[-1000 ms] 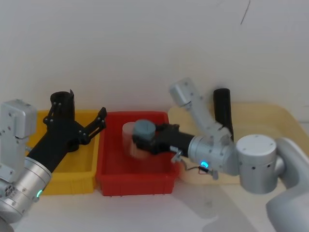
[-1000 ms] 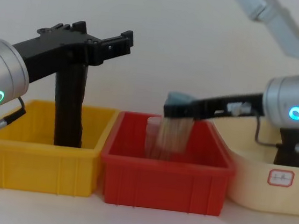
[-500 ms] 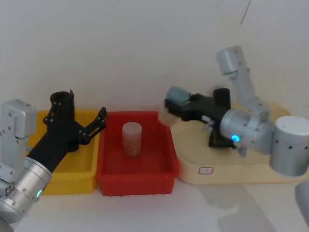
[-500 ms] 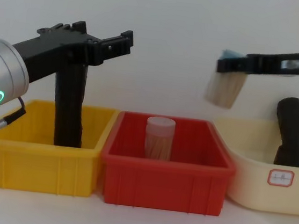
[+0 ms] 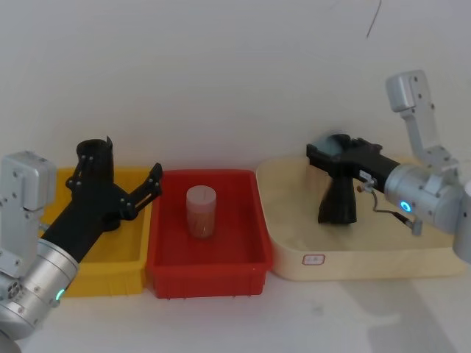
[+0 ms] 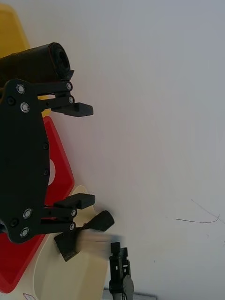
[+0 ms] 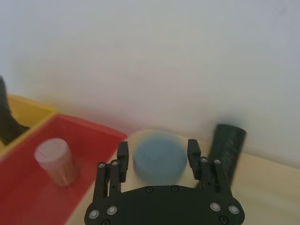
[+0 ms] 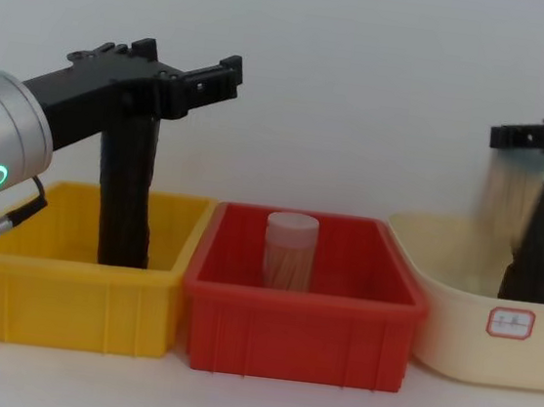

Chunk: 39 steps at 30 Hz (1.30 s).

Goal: Pick up the garbage bag with the one hand and transfer it to the other hand.

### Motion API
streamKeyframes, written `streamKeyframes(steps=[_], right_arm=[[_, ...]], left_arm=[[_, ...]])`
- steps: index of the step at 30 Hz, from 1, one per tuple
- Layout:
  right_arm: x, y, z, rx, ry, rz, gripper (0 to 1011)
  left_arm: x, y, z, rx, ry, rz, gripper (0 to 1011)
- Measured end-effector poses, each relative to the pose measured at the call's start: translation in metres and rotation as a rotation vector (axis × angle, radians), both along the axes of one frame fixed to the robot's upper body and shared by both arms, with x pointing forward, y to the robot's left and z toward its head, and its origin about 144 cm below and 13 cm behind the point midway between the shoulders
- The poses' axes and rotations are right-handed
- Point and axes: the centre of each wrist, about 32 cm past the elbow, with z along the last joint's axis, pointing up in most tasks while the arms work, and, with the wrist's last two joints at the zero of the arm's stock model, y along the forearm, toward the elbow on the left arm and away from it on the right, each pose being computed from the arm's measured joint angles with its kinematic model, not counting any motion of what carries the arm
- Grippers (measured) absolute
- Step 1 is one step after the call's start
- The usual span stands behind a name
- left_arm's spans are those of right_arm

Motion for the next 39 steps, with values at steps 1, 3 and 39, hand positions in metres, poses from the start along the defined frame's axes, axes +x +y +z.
streamKeyframes(steps=[1, 3, 39], right_arm=[[0.000, -0.002, -0.001, -0.005, 0.002, -0.006, 754], [-0.001, -0.005, -0.003, -0.011, 0.004, -0.013, 791], [-0.041, 0.004, -0.004, 0.100, -0.023, -0.062, 999]], left_arm=[[0.000, 0.000, 0.000, 0.000, 0.000, 0.000, 1001], [0.000, 0.000, 0.000, 0.000, 0.000, 0.000, 1002], [0.000, 0.000, 0.000, 0.000, 0.000, 0.000, 1002]])
